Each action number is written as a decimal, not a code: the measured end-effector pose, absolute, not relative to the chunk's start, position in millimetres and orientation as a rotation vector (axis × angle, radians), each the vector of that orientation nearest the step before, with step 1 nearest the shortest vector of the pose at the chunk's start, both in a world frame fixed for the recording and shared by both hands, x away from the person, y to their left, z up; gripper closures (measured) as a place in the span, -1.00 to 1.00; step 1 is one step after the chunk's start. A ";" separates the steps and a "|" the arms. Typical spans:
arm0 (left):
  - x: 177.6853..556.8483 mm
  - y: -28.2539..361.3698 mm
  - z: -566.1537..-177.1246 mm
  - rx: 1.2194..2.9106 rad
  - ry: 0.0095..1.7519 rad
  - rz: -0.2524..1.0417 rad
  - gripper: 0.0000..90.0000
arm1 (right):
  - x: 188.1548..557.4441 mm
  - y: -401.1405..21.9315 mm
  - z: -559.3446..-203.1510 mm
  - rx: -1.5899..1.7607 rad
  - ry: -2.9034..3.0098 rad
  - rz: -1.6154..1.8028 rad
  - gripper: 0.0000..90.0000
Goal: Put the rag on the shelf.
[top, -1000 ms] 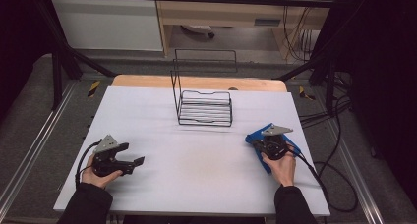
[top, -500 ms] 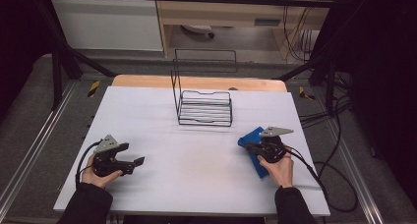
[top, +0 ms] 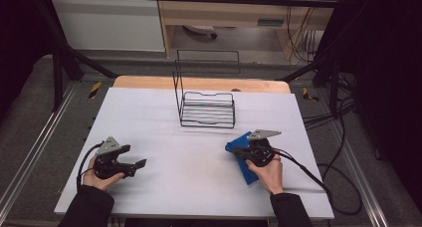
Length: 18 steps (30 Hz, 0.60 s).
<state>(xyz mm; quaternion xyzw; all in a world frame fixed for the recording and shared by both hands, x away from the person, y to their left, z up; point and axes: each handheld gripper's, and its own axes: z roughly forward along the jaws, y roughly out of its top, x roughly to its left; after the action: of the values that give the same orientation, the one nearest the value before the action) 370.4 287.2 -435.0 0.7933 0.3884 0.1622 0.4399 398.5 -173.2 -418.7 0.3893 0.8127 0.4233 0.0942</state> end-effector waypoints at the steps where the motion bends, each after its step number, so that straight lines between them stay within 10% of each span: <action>1: 370.4 287.2 -435.0 1.970 0.965 0.403 -0.73 | 398.7 -170.2 -418.3 1.155 2.412 1.252 0.90; 18: 370.4 287.2 -435.1 1.977 0.961 0.405 -0.73 | 420.3 -108.8 -436.9 1.150 2.455 1.157 0.87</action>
<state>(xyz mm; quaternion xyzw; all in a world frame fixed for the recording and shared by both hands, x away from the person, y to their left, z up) 370.4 287.2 -435.1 0.7951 0.3865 0.1627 0.4380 420.3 -108.8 -436.9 0.3882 0.8290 0.3907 0.0968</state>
